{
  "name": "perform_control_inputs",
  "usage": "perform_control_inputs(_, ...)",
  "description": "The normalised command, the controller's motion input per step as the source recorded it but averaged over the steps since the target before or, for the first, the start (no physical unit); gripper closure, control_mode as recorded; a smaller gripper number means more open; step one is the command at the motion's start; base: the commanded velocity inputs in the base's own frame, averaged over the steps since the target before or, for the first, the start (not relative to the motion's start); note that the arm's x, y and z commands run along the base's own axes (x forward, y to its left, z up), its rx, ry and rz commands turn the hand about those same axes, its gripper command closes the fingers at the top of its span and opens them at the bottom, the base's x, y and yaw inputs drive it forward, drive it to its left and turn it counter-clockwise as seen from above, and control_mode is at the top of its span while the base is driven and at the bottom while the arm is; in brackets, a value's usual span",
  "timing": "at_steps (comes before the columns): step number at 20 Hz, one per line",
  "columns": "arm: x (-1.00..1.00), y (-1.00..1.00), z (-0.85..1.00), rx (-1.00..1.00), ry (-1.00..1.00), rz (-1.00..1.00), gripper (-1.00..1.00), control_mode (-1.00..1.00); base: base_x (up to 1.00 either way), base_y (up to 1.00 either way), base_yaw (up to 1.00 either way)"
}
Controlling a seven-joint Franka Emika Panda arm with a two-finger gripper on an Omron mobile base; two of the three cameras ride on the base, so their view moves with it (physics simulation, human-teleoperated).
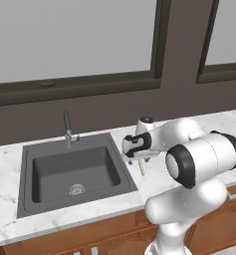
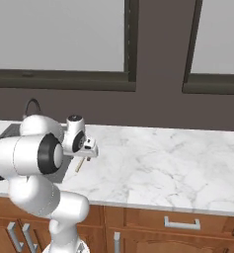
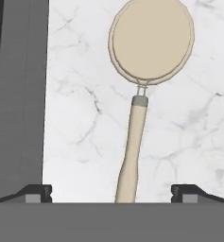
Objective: Grab the spray bottle from the cabinet, then place it next to the cutting board for sanitizing. Then grab the dish brush from the countertop next to the sink and place it next to the cutting board.
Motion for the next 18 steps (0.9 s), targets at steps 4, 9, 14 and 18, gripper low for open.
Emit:
perform_control_inputs(4, 0.35, -0.02, -0.17, 0.0, 0.0, 0.0, -1.0, -1.0, 0.0, 0.0, 0.0)
perform_control_inputs(9, 0.25, -0.05, -0.36, 0.0, 0.0, 0.0, -1.0, -1.0, 0.0, 0.0, 0.0)
perform_control_inputs(14, 0.21, -0.01, -0.37, 0.0, 0.0, 0.0, -1.0, -1.0, 0.0, 0.0, 0.0)
perform_control_inputs(18, 0.14, 0.0, -0.33, 0.0, 0.0, 0.0, 1.0, -1.0, 0.0, 0.0, 0.0)
